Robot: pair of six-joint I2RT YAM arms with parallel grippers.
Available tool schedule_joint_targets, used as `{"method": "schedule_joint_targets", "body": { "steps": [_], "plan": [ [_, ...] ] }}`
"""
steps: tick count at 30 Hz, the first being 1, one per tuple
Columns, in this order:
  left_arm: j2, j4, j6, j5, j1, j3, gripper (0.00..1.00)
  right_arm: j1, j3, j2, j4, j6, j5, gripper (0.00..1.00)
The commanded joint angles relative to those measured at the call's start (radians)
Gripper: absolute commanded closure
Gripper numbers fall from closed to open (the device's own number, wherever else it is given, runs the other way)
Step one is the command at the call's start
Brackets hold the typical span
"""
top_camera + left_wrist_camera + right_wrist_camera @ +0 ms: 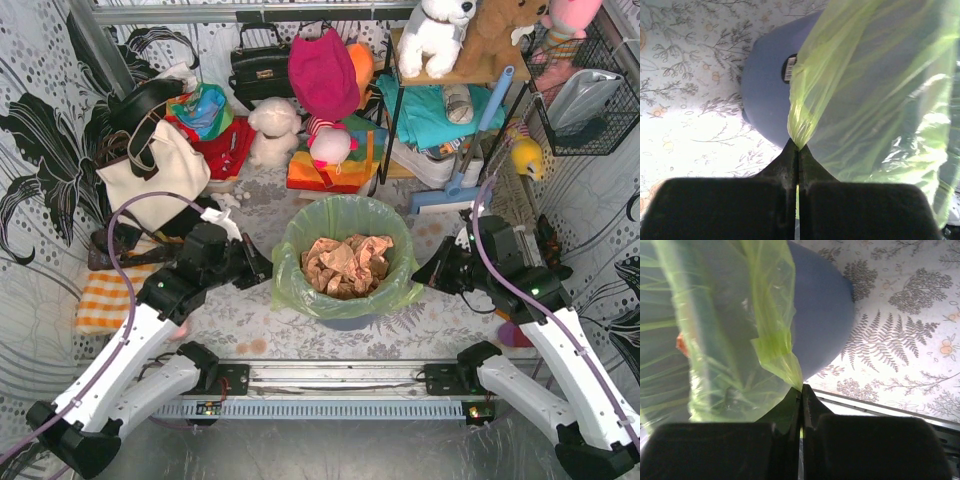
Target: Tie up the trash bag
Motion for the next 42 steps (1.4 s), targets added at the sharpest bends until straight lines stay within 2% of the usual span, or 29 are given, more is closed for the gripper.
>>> {"method": "schedule_joint_targets", "body": {
  "steps": [1, 13, 29, 35, 42],
  "plan": [
    [-0.02, -0.061, -0.003, 0.034, -0.005, 0.08, 1.0, 0.002, 0.074, -0.014, -0.018, 0.028, -0.047, 1.0],
    [-0.008, -0.116, -0.012, 0.029, -0.005, 0.238, 1.0, 0.001, 0.217, -0.018, -0.007, 0.052, -0.062, 1.0],
    [0.079, -0.061, 0.013, 0.016, -0.005, 0.355, 1.0, 0.001, 0.304, 0.086, 0.222, 0.065, -0.153, 1.0],
    [0.119, -0.061, 0.048, -0.039, -0.005, 0.426, 1.0, 0.001, 0.329, 0.133, 0.331, 0.071, -0.193, 1.0],
    [0.163, -0.028, 0.079, -0.095, -0.005, 0.472, 1.0, 0.002, 0.341, 0.158, 0.355, 0.051, -0.198, 1.0]
  ]
}}
